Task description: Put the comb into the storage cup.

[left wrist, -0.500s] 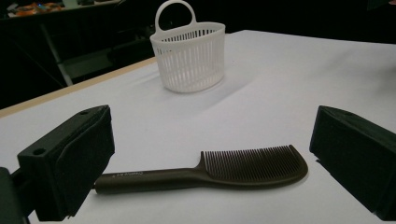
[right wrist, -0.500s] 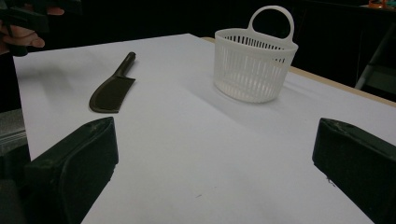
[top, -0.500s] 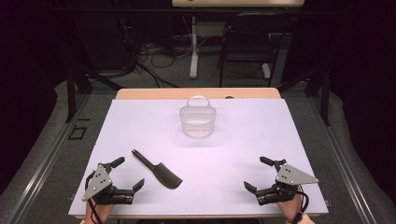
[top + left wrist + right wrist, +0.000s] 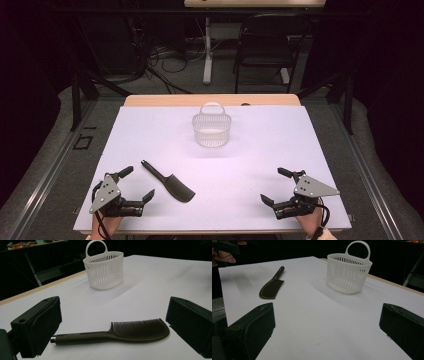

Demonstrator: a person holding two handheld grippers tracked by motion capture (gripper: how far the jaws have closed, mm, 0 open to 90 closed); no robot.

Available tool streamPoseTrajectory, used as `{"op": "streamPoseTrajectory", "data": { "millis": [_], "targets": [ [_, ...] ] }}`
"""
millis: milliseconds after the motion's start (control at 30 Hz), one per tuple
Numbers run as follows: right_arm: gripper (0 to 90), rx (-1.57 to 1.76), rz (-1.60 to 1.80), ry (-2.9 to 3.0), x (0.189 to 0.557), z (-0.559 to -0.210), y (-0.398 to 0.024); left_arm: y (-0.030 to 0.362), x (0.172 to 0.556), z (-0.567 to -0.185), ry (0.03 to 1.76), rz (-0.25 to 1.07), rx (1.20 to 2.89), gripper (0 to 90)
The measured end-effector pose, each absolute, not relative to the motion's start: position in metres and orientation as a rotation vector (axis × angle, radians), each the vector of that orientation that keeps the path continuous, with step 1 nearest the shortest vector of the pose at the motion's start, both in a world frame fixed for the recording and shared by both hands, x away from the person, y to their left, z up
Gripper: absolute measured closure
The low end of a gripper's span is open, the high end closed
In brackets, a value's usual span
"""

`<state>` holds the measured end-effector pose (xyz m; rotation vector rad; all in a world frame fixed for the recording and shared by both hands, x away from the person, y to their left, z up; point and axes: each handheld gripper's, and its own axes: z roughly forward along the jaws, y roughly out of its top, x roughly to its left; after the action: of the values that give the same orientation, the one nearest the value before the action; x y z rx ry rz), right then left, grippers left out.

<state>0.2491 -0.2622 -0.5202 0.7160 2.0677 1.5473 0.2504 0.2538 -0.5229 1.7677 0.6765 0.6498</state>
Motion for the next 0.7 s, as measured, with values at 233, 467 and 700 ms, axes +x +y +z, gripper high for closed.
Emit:
{"op": "streamPoseTrajectory", "data": {
  "millis": [233,467,700],
  "targets": [
    [0.0,0.716,1.541,2.082,0.25,-0.521,-0.261,0.252,0.256,-0.52,0.687,0.668,1.782,0.2],
    [0.0,0.718,1.537,2.089,0.249,-0.521,-0.26,0.25,0.262,-0.518,0.714,0.698,1.796,0.2],
    [0.0,0.714,1.534,2.095,0.25,-0.521,-0.26,0.244,0.269,-0.518,0.722,0.68,1.823,0.2]
  ]
}}
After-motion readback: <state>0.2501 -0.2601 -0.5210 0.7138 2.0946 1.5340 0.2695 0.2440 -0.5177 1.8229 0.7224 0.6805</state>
